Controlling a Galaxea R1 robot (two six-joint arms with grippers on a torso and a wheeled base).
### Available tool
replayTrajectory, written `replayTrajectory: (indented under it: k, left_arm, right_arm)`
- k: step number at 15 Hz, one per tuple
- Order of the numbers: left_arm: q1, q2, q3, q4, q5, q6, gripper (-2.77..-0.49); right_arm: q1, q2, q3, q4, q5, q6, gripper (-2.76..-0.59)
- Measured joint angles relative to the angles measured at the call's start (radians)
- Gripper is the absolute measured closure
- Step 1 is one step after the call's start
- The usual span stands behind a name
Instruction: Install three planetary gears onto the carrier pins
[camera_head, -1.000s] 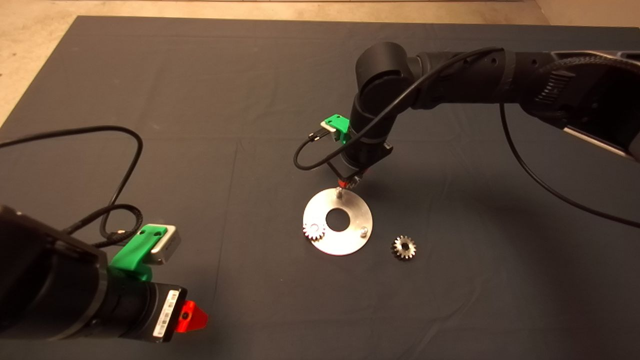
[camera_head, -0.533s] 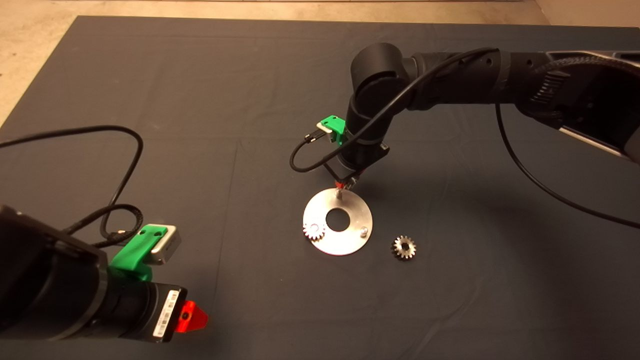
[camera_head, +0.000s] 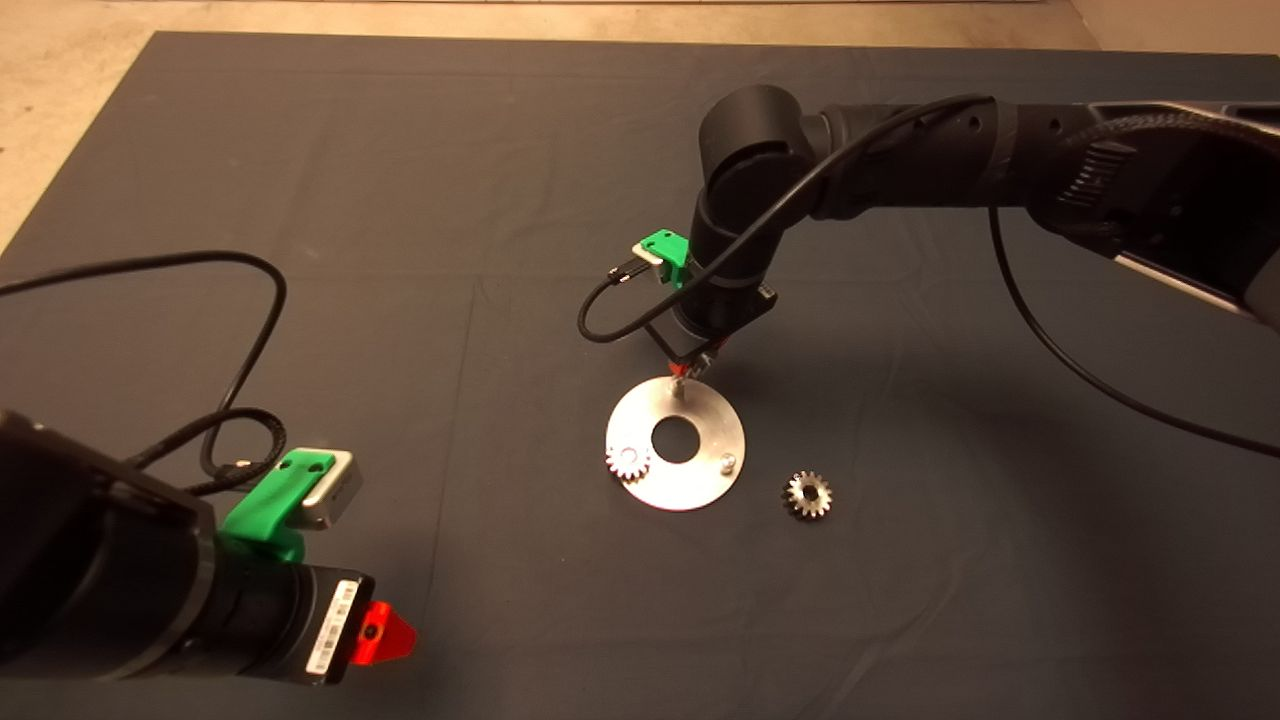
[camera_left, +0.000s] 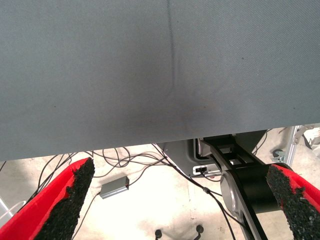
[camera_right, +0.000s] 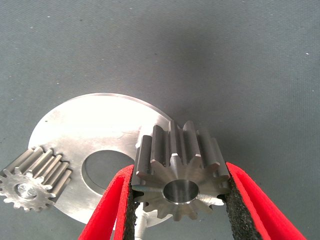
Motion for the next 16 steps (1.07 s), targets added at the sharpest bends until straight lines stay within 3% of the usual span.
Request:
replayTrajectory:
  k: [16]
  left_arm:
    - [0.000,0.000,0.000,0.000,0.000,0.000,-2.48]
  right_arm:
    - [-0.025,0.016,0.000,0.000,0.000,0.000,-1.05]
